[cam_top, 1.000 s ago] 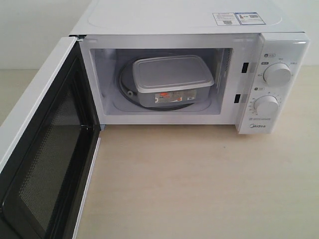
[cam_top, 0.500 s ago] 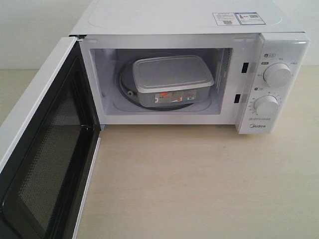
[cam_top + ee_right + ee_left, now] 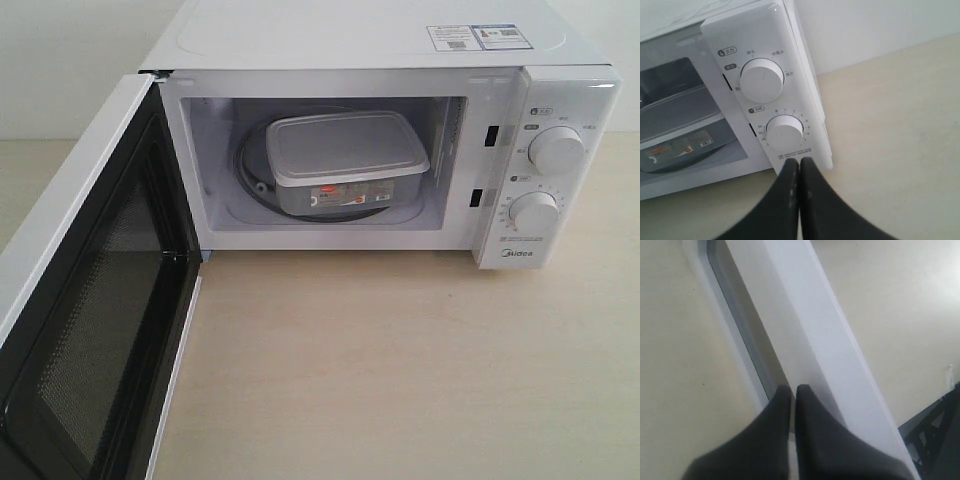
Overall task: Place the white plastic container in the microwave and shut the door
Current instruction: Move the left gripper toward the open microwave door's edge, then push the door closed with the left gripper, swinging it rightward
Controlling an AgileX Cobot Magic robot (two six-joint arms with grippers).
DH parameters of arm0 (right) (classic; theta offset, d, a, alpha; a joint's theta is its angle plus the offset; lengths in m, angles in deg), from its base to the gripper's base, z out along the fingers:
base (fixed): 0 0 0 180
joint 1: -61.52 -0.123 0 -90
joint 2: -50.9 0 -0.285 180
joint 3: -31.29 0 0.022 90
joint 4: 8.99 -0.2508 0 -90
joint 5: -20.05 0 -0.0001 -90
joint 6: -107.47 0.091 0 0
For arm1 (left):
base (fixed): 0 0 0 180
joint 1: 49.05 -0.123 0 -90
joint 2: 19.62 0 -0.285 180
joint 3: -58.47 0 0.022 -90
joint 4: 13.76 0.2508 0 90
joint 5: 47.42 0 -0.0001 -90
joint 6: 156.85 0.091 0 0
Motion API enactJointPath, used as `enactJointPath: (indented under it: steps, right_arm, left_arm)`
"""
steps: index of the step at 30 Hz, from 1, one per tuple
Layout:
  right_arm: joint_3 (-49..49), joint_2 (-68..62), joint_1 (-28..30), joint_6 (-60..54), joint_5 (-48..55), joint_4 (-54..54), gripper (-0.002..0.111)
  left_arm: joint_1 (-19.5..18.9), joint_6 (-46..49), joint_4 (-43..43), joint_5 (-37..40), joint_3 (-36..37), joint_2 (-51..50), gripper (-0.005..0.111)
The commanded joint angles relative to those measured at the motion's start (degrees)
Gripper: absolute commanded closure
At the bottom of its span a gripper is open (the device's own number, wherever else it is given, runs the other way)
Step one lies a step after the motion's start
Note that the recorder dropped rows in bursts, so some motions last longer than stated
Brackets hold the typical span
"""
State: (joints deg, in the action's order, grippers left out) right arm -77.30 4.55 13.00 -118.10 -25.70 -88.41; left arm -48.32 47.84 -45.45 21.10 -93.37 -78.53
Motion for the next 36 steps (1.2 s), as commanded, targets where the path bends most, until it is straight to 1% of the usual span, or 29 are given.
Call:
enactJointPath:
  steps: [1, 6, 12, 14, 16, 18, 22, 32, 36]
  right_arm:
    - [0.17, 0.11, -0.01, 0.08, -0.10, 0.51, 0.108]
    - [0.17, 0.11, -0.01, 0.08, -0.34, 0.74, 0.108]
    - [0.17, 0.11, -0.01, 0.08, -0.43, 2.46, 0.108]
    - [0.17, 0.11, -0.01, 0.08, -0.43, 3.54, 0.108]
    - [0.17, 0.11, -0.01, 0.08, -0.59, 3.51, 0.108]
    - [0.17, 0.11, -0.01, 0.25, -0.58, 3.51, 0.108]
    - [0.17, 0.11, -0.01, 0.25, -0.58, 3.51, 0.108]
    - [0.17, 0.11, -0.01, 0.73, -0.62, 3.51, 0.108]
    - [0.17, 0.11, -0.01, 0.73, -0.62, 4.14, 0.108]
  left_arm:
    - [0.02, 4.33, -5.04, 0.29, -0.34, -2.23, 0.102]
    - [0.02, 5.17, -6.15, 0.06, -0.34, -4.54, 0.102]
    - [0.02, 10.11, -12.56, -0.63, -0.34, -6.87, 0.102]
    - [0.59, 10.45, -13.06, -1.20, -0.34, -7.36, 0.102]
    - [2.41, 11.00, -13.06, -2.02, -0.34, -7.84, 0.102]
    - [5.03, 11.00, -13.06, -3.47, -0.34, -8.64, 0.102]
    - [9.42, 10.78, -13.06, -7.81, -0.34, -11.01, 0.102]
    - [17.66, 10.67, -13.06, -17.02, -0.34, -17.16, 0.102]
    - [20.99, 10.94, -14.65, -20.47, -0.34, -19.55, 0.102]
